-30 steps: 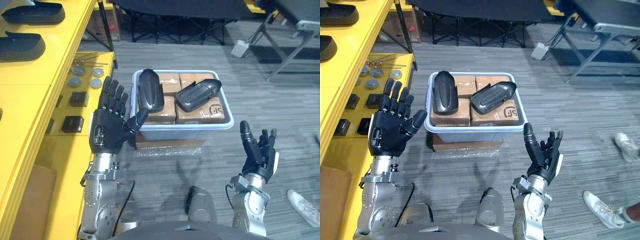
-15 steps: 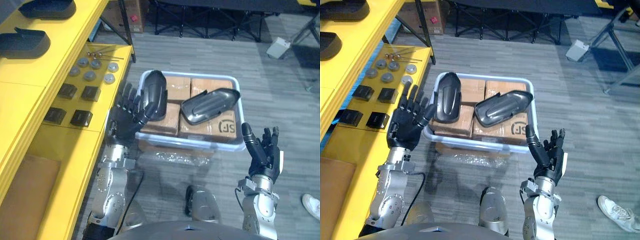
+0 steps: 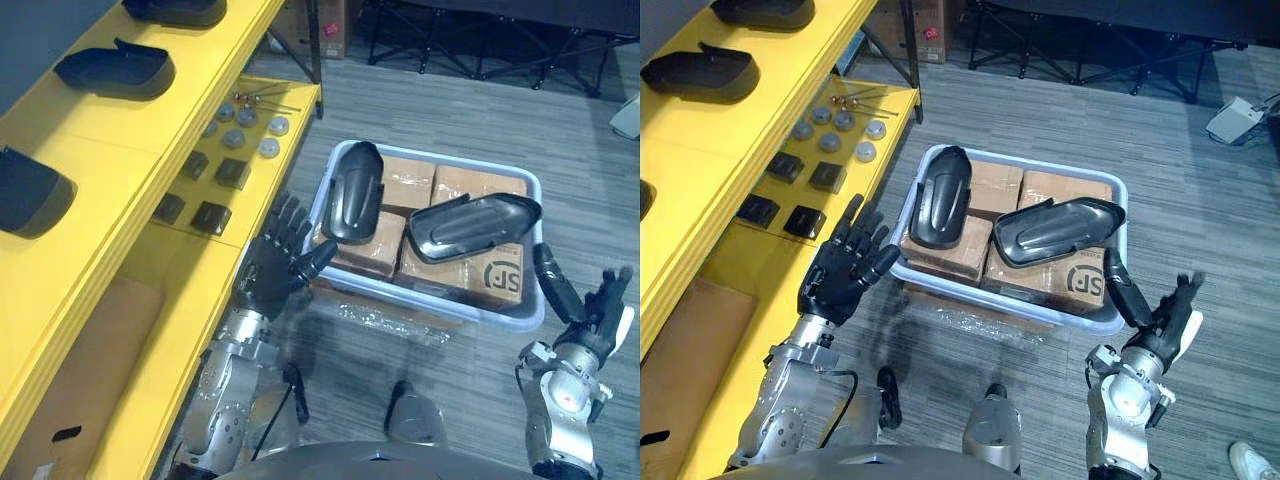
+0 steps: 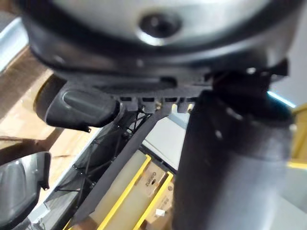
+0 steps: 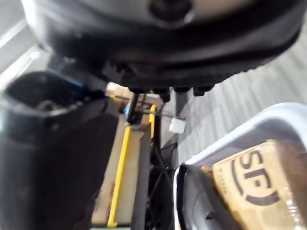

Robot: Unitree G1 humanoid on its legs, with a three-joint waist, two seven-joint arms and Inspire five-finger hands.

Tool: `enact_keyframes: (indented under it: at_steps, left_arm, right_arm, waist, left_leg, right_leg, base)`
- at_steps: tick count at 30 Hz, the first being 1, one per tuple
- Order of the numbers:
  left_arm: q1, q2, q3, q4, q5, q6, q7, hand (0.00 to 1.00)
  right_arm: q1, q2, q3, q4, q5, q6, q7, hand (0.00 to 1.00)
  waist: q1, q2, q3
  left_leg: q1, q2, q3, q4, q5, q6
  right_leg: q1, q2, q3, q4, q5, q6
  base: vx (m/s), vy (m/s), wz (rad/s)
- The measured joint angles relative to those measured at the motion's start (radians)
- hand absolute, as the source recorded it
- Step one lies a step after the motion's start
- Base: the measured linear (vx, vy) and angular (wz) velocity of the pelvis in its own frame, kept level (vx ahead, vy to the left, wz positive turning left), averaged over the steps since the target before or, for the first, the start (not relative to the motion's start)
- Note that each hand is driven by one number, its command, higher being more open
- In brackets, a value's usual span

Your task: Walk over and take three plastic housings, then place them on the shelf

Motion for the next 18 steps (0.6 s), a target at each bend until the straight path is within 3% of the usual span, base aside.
enact_keyframes:
  at_steps: [5, 8, 18]
  left_arm:
    - [-0.023, 0.000, 0.059, -0.001, 0.000, 0.017, 0.031, 1.00]
    - [-0.028, 0.002, 0.058, 0.000, 0.001, 0.036, 0.030, 1.00]
    - [-0.033, 0.029, 0.000, 0.021, -0.002, 0.034, 0.014, 1.00]
  right_arm:
    - [-0.126, -0.002, -0.097, 0.144, 0.198, 0.062, -0.022, 1.00]
    - [-0.202, -0.072, -0.106, 0.238, 0.291, 0.112, -0.032, 1.00]
    - [-0.438, -0.305, -0.111, 0.506, 0.412, 0.116, -0.032, 1.00]
  waist:
    - [0.013, 0.009, 0.074]
    - [0.040, 0.028, 0.106]
    - [0.084, 0.055, 0.145]
  left_leg:
    - [-0.072, -0.012, -0.017, 0.068, -0.018, 0.012]
    - [-0.107, -0.017, -0.025, 0.085, -0.018, 0.021]
    - [-0.175, -0.030, -0.066, 0.122, 0.002, 0.051]
  right_leg:
    - [-0.005, -0.003, -0.002, -0.057, 0.043, 0.020]
    - [-0.009, 0.001, -0.003, -0.095, 0.070, 0.025]
    - [-0.027, 0.007, -0.028, -0.119, 0.098, 0.043]
  base:
    - [-0.11, 0.125, 0.11]
    - [-0.09, 0.070, 0.06]
    - [-0.02, 0.016, 0.10]
